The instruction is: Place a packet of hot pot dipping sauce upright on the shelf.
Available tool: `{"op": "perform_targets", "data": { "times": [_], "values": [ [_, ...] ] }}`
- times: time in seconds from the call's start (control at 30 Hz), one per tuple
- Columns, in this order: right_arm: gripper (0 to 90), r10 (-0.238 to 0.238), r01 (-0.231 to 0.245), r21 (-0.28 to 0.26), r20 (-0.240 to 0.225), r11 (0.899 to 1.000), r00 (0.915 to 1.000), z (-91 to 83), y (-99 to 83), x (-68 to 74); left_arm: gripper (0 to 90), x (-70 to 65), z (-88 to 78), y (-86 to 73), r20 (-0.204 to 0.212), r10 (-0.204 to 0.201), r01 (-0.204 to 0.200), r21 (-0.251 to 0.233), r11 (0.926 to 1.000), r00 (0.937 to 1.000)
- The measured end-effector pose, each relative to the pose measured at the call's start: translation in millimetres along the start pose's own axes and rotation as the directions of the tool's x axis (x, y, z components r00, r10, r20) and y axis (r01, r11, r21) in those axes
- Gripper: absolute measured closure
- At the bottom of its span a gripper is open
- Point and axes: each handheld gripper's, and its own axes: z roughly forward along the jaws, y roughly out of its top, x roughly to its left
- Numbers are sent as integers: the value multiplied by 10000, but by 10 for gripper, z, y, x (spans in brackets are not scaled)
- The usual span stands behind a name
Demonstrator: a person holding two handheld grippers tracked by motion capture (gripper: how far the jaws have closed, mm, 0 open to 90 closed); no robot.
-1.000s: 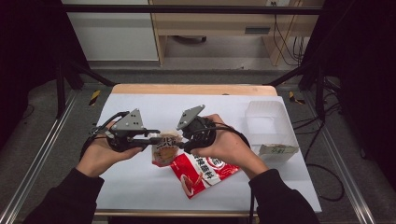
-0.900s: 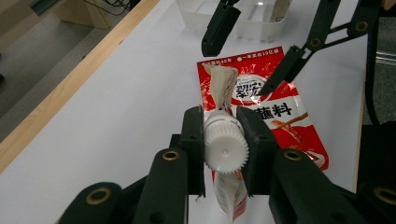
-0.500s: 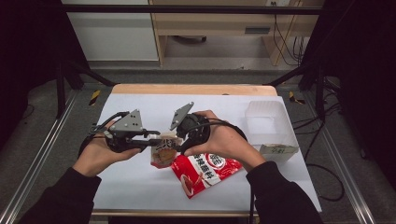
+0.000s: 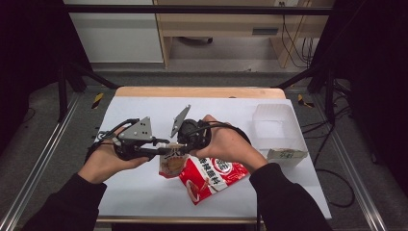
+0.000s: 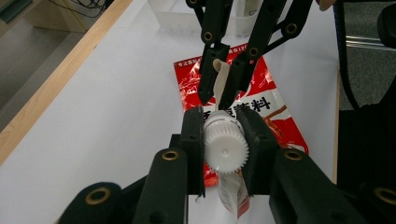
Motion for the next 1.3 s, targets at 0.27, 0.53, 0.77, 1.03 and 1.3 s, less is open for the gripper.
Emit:
{"op": "perform_targets", "data": {
  "times": [0.27,0.53,0.77,1.03,1.3],
  "values": [
    [879,11,-16,121,387,9999,9993,-54,13,-19,518,44,-2,-120,-325,-967,927,-1090,9897,9948],
    [879,114,-142,263,1035,9996,9946,-202,-86,-162,234,71,-60,-377,-769,-1597,1477,-1432,9786,9842],
    [879,260,-302,239,1610,9993,9866,-497,-292,-366,141,59,-43,-882,-1355,-2471,2329,-1123,9660,9595],
    [879,549,-560,-13,2195,9984,9741,-819,-485,-543,101,20,28,-1348,-1835,-3244,3107,-996,9453,9279],
    [879,787,-771,-162,2604,9969,9623,-1036,-686,-658,84,-41,122,-1617,-2493,-3249,3189,-652,9455,9123]
  ]
}}
